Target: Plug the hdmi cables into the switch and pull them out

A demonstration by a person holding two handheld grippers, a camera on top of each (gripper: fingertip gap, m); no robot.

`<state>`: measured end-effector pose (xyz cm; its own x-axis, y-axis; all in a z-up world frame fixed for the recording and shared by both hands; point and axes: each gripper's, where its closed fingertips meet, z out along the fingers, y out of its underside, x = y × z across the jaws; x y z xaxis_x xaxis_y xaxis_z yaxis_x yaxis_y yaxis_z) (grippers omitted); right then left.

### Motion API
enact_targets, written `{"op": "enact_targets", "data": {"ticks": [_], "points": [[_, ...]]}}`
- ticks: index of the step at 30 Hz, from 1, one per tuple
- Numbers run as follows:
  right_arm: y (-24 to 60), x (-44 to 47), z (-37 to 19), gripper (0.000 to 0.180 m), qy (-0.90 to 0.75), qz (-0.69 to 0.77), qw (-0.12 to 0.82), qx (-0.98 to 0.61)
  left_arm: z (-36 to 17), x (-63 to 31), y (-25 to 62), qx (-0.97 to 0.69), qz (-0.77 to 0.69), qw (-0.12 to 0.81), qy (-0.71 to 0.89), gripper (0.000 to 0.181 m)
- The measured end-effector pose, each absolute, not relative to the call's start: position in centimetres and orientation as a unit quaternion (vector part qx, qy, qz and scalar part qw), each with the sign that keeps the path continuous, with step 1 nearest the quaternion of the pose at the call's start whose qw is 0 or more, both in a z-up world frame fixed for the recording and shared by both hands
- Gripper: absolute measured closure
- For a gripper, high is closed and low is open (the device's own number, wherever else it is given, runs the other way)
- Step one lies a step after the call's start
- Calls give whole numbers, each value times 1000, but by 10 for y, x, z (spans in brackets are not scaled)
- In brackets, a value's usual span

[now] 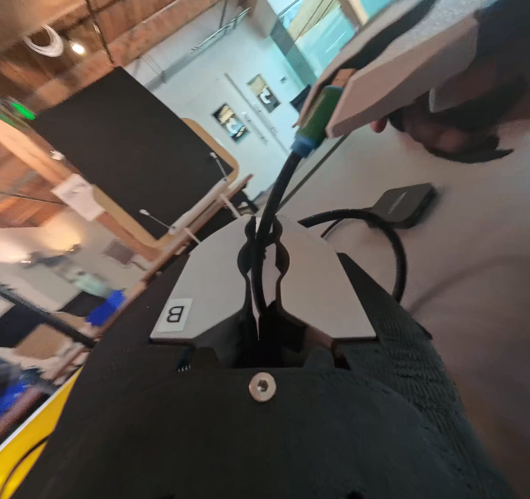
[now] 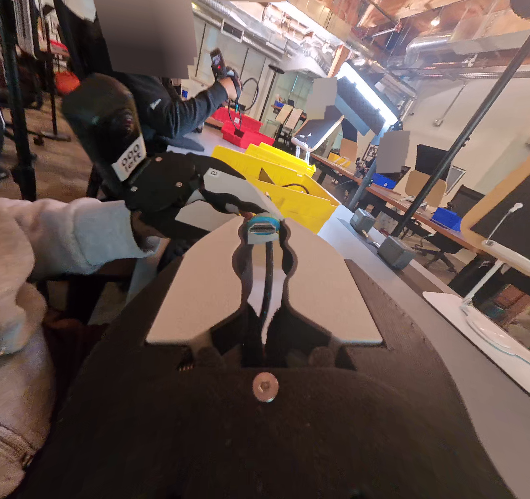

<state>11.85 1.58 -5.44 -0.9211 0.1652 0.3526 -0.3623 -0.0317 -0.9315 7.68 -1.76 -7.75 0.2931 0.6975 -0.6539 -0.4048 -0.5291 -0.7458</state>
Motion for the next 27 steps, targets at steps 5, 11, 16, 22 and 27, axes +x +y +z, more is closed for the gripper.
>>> {"op": "enact_targets", "data": {"ticks": [5, 11, 16, 22, 27], "points": [[52, 116, -37, 158, -629, 763, 145, 25, -80, 67, -71, -660, 556, 475, -174, 173], [44, 113, -49, 158, -663, 740, 107, 40, -85, 81, -67, -674, 490, 530, -160, 161], [34, 119, -54, 158, -690, 715, 50, 107, -52, 128, -32, -665, 315, 666, -122, 139], [16, 129, -51, 158, -693, 702, -23, 161, -44, 136, -14, -688, 260, 667, -119, 136], [6, 130, -50, 159, -691, 702, -45, 166, -83, 122, -4, -760, 271, 581, -104, 174]]}}
